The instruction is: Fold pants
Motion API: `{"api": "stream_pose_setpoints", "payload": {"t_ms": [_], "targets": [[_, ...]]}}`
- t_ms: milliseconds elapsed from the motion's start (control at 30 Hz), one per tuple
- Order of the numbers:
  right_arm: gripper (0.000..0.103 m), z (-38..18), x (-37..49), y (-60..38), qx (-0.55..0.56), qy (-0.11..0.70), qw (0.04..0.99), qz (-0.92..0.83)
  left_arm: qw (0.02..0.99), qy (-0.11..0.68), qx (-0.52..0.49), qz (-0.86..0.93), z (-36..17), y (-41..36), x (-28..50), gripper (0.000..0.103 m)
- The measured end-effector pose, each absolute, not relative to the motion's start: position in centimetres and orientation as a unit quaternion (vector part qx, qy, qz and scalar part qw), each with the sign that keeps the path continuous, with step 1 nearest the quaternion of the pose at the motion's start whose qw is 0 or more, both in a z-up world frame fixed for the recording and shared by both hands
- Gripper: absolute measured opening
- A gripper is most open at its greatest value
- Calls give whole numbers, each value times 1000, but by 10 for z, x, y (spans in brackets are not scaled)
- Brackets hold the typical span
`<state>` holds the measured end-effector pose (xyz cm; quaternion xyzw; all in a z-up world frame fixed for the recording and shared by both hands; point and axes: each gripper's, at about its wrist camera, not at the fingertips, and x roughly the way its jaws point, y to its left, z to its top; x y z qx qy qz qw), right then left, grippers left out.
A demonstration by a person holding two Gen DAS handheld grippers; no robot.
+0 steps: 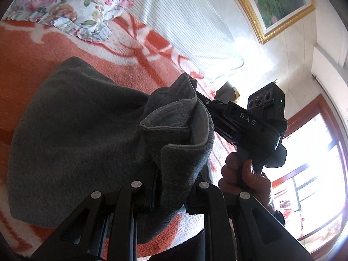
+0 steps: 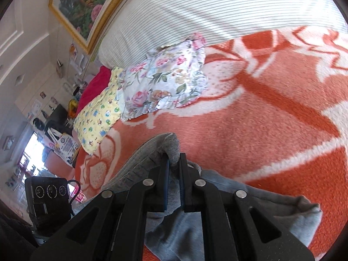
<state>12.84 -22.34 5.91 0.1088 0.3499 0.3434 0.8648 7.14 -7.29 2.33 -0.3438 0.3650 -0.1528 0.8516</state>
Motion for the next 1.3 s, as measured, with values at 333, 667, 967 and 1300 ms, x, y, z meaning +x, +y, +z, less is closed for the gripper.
{"api": "stream_pose_setpoints", "payload": {"t_ms": [333,667,967,1300], "targets": [[9,58,128,-242,125,335,868,344,857,366,-329,-153,31,-83,83,16],[9,59,128,-271,140,322,875,333,873,367,-281,-159,37,-115,97,16],[9,70,116,-305,155,295,886,323,880,358,-252,-181,50,-144,100,16],[9,36,114,-346,192,309,887,284,882,386,-186,-195,30,-193,109,19]]}}
